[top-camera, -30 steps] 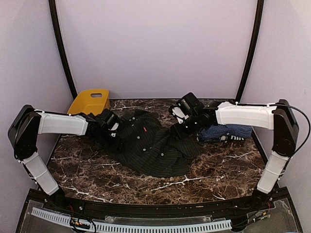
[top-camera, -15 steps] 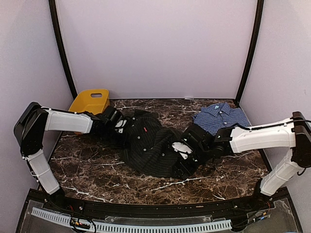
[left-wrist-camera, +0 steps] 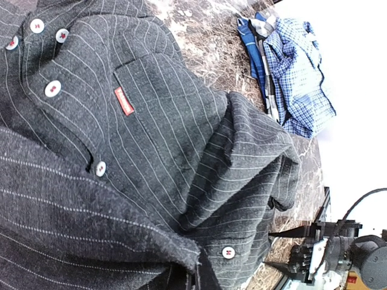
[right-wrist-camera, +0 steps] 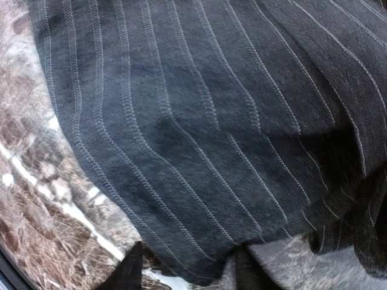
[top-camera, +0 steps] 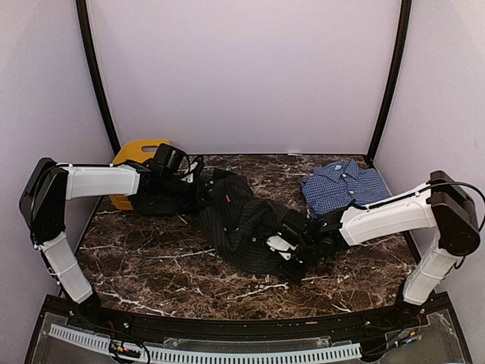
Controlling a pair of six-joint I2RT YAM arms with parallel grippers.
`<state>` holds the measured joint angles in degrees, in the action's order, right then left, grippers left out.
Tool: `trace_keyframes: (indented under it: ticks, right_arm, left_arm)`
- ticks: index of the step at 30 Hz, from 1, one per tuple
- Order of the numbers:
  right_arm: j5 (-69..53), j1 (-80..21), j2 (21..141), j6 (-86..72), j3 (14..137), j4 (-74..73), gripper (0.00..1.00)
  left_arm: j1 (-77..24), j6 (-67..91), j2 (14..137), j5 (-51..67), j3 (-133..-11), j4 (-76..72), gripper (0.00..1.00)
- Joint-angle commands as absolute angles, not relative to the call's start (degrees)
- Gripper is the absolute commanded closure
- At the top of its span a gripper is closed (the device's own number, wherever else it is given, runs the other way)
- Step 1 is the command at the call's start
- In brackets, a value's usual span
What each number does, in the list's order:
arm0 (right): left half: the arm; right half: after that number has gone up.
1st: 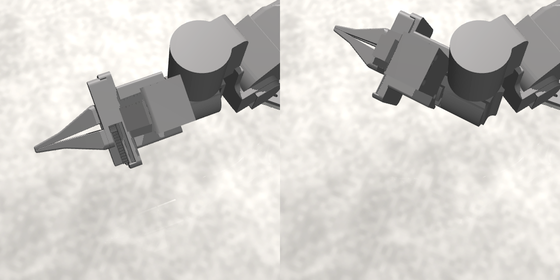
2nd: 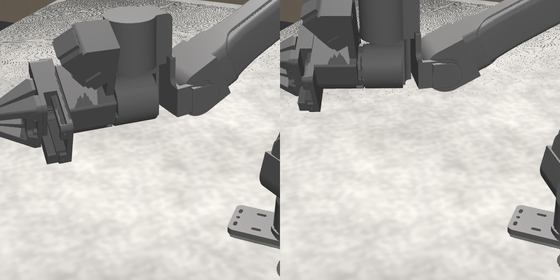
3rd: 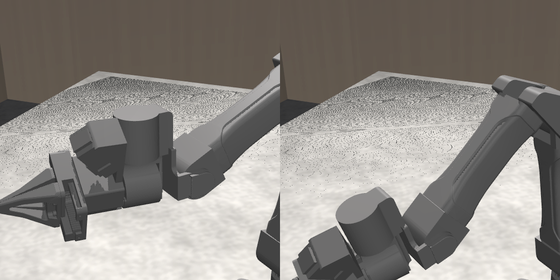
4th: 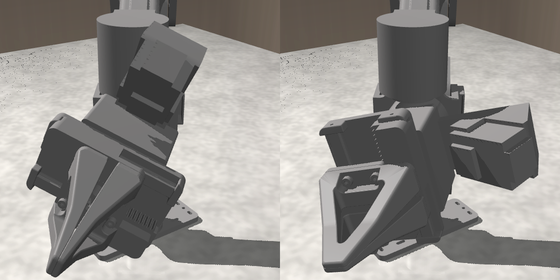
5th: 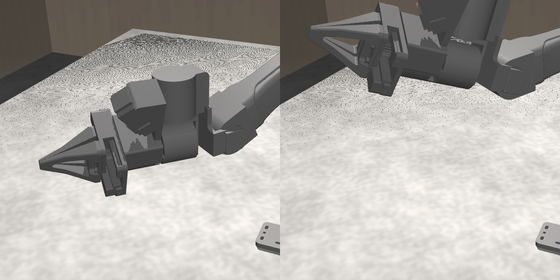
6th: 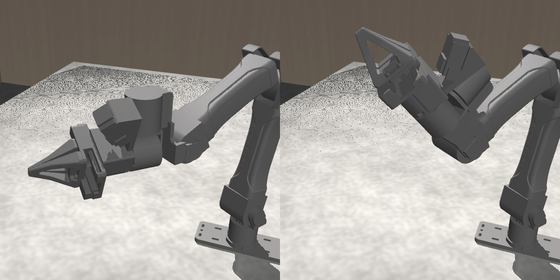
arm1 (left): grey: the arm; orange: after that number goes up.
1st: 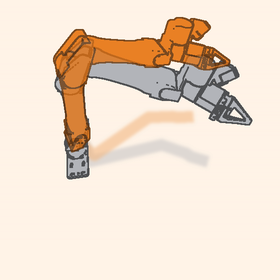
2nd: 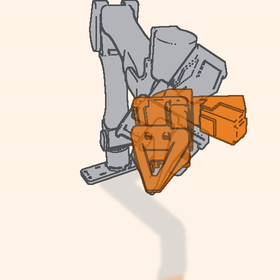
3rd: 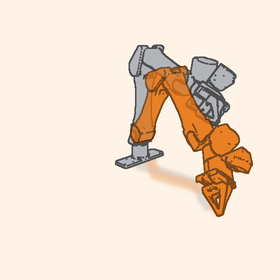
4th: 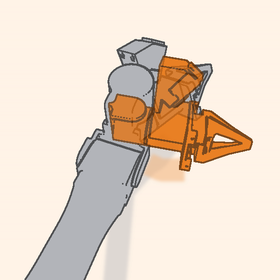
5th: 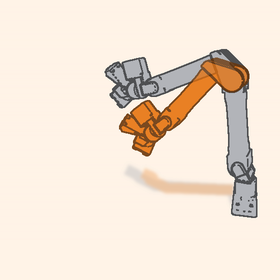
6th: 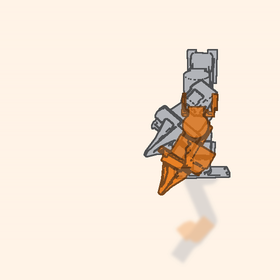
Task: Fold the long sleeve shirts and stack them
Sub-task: Pick up the crumpled shirt from the center of the board, then place the crumpled shirt at the center of the board.
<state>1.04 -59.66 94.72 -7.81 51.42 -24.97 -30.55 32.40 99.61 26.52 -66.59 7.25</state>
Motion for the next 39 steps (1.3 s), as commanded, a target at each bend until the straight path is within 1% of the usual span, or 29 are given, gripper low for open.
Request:
trace_keyframes:
  ticks: [1, 3, 4, 9, 12, 16, 19, 21, 24, 26, 29, 31, 33, 36, 37, 38, 39]
  right_arm:
    - [5.0, -60.2, 95.6, -7.7, 52.7, -25.7, 0.71]
    - [4.6, -60.2, 94.9, -8.4, 53.1, -27.0, 0.94]
    - [4.1, -60.2, 93.5, -8.8, 53.2, -27.7, 1.00]
    - [1.5, -59.8, 83.0, -13.4, 53.2, -34.3, 1.00]
    - [0.3, -57.4, 75.1, -15.9, 57.6, -41.6, 1.00]
    - [-4.9, -47.7, 67.3, -16.5, 63.4, -48.9, 1.00]
    - [-4.2, -40.2, 65.2, -14.5, 68.0, -52.3, 1.00]
    - [-5.8, -35.2, 65.9, -12.6, 69.9, -53.4, 1.00]
    - [-5.8, -31.0, 70.2, -10.5, 70.8, -52.6, 1.00]
    - [-3.1, -28.8, 74.0, -10.6, 70.8, -50.2, 1.00]
    - [-2.2, -25.2, 80.3, -10.5, 71.2, -45.9, 1.00]
    - [-3.1, -23.4, 84.6, -10.3, 71.8, -42.6, 1.00]
    - [-0.4, -22.6, 89.3, -11.1, 74.1, -41.9, 0.99]
    - [5.9, -22.2, 94.6, -12.6, 77.4, -42.0, 0.90]
    - [6.6, -22.5, 94.8, -12.8, 77.7, -41.8, 0.86]
    - [7.9, -23.0, 94.1, -13.1, 77.5, -41.4, 0.78]
    - [9.2, -23.9, 93.1, -13.1, 76.7, -40.9, 0.72]
  left_arm:
    - [-30.0, 33.0, 98.2, 29.2, -68.2, 6.8, 1.00]
    - [-30.0, 32.3, 98.4, 29.1, -68.9, 7.9, 1.00]
    - [-30.0, 31.4, 98.2, 28.8, -69.6, 8.8, 1.00]
    - [-30.0, 26.7, 96.6, 24.6, -71.3, 15.9, 1.00]
    - [-30.5, 23.1, 94.7, 23.4, -71.7, 20.5, 1.00]
    - [-32.3, 19.8, 92.9, 21.5, -72.7, 25.7, 1.00]
    - [-32.9, 19.4, 91.5, 21.0, -72.8, 26.7, 1.00]
    - [-33.0, 19.4, 90.7, 20.7, -72.8, 26.6, 1.00]
    - [-33.0, 19.4, 91.3, 20.9, -73.3, 25.7, 1.00]
    - [-33.0, 19.7, 93.0, 21.6, -73.6, 24.1, 1.00]
    - [-33.0, 20.2, 98.6, 23.3, -75.2, 20.6, 1.00]
    - [-33.0, 20.3, 103.8, 23.8, -78.3, 19.9, 0.99]
    - [-32.9, 20.7, 109.6, 23.3, -82.9, 19.3, 0.99]
    - [-32.2, 22.8, 119.3, 21.7, -92.5, 19.1, 0.95]
    - [-31.8, 23.2, 120.9, 20.4, -95.8, 18.9, 0.94]
    - [-31.5, 24.3, 123.4, 18.8, -97.4, 18.9, 0.90]
    - [-31.1, 25.0, 124.3, 18.2, -99.6, 18.6, 0.88]
